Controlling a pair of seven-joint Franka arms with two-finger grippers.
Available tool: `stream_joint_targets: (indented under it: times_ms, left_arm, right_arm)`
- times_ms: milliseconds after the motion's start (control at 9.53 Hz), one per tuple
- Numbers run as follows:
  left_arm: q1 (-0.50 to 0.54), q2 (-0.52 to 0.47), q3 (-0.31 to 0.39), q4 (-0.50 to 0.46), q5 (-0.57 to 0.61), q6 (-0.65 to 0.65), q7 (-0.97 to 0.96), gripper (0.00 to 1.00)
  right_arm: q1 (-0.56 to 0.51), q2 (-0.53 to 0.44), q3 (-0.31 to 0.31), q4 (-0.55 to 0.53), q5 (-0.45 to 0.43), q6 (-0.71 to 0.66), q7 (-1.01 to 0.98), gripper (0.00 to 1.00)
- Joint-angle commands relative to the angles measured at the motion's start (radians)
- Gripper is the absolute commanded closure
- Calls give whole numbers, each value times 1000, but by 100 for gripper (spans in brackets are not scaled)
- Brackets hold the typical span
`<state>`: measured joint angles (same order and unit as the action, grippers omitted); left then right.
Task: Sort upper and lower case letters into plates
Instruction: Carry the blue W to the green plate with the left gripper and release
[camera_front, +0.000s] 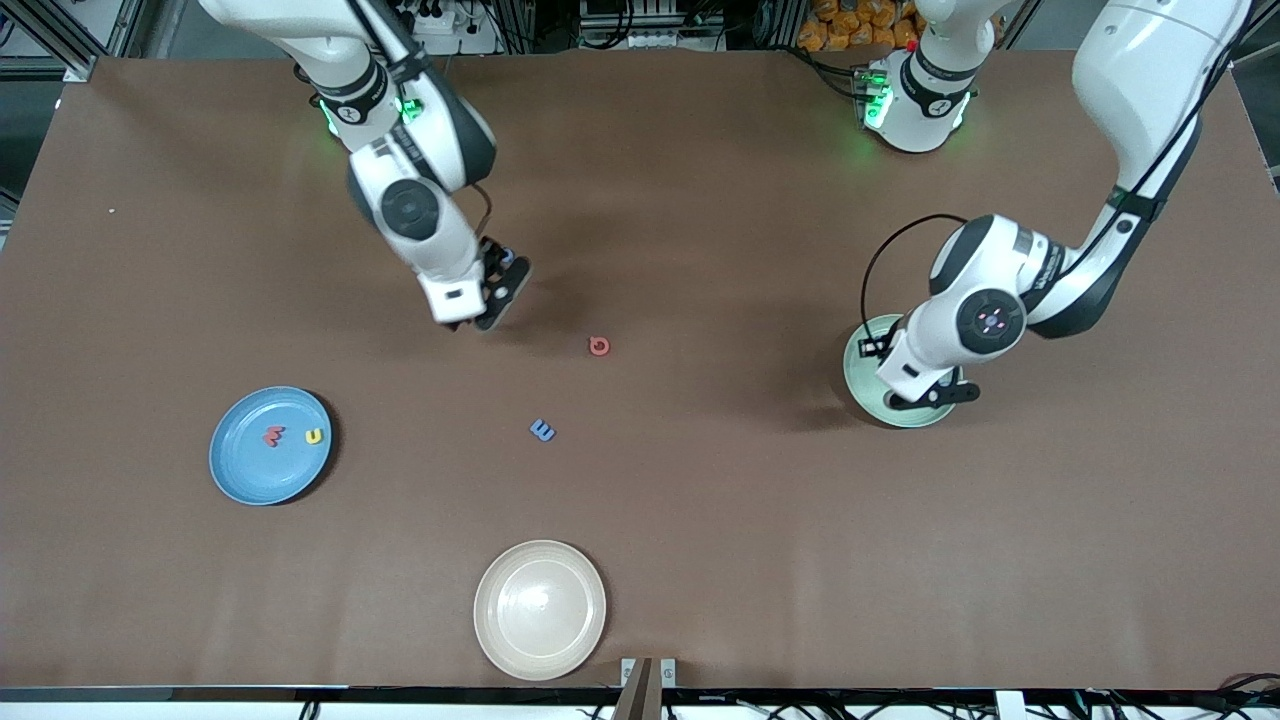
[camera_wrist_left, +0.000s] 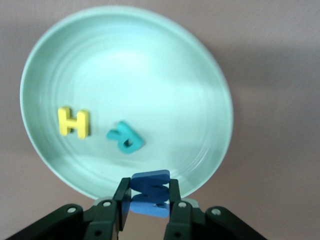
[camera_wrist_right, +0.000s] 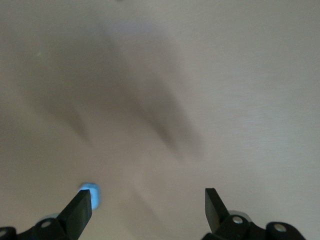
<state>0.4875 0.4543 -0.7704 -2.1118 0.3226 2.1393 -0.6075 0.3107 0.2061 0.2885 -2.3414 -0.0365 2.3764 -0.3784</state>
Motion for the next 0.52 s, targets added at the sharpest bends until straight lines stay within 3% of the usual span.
stream_joint_targets:
  times_ms: [0, 210, 420]
  left_arm:
    - [68, -54, -63, -86, -5, 36, 11, 1]
    - [65, -48, -86, -76, -14, 36, -1, 0]
    - [5, -22, -99, -22, -19, 36, -117, 0]
  right_arm:
    - [-10, -31, 24, -105, -20, 55, 42, 0]
    - [-10, 4, 38, -189, -20, 194, 42, 0]
    - [22, 7, 38, -228, -22, 224, 77, 0]
